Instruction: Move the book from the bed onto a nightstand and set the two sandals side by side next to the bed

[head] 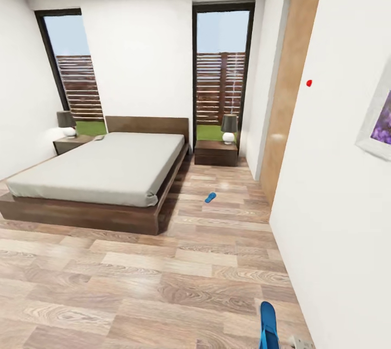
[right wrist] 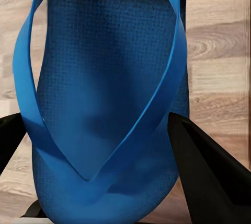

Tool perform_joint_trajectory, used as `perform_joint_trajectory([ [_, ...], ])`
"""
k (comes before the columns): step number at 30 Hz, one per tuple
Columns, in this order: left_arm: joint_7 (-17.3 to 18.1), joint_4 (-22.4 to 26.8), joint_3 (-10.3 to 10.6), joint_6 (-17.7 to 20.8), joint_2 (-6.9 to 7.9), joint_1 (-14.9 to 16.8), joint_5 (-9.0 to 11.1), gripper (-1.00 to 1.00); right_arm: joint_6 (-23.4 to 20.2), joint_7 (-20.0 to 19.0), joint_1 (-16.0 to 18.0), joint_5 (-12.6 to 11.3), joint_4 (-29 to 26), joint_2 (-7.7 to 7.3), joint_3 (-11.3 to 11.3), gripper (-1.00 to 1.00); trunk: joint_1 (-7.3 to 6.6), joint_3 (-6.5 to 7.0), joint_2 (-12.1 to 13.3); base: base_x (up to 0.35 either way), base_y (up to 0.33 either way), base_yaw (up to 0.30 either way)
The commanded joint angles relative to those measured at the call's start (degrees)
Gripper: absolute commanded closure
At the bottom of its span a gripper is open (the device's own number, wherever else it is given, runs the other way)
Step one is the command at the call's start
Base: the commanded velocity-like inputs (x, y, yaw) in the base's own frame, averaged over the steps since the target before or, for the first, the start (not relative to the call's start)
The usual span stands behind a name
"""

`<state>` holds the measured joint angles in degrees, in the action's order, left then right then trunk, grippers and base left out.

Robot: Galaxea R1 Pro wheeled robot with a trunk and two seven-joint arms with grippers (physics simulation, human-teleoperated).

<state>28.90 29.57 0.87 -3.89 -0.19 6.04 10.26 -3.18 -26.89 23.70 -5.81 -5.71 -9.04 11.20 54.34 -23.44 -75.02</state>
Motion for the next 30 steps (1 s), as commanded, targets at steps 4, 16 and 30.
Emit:
perform_joint_trajectory([
  [4,0.11,-0.04,0.09,-0.16,0.02,0.03,0.27,-1.0,-0.35,-0.18,0.03,-0.61,0.0,-0.01,0.05,1.0,0.0,-0.06,-0.04,0.0,0.0,-0.224],
  [16,0.11,-0.04,0.09,-0.16,0.02,0.03,0.26,-1.0,-0.34,-0.18,0.03,-0.58,0.0,-0.01,0.05,1.0,0.0,-0.06,-0.04,0.0,0.0,-0.199],
  [30,0.11,-0.04,0.09,-0.16,0.02,0.03,0.29,-1.0,-0.25,-0.33,0.03,-0.52,0.35,-0.01,0.05,1.0,0.0,-0.06,-0.04,0.0,0.0,-0.014],
])
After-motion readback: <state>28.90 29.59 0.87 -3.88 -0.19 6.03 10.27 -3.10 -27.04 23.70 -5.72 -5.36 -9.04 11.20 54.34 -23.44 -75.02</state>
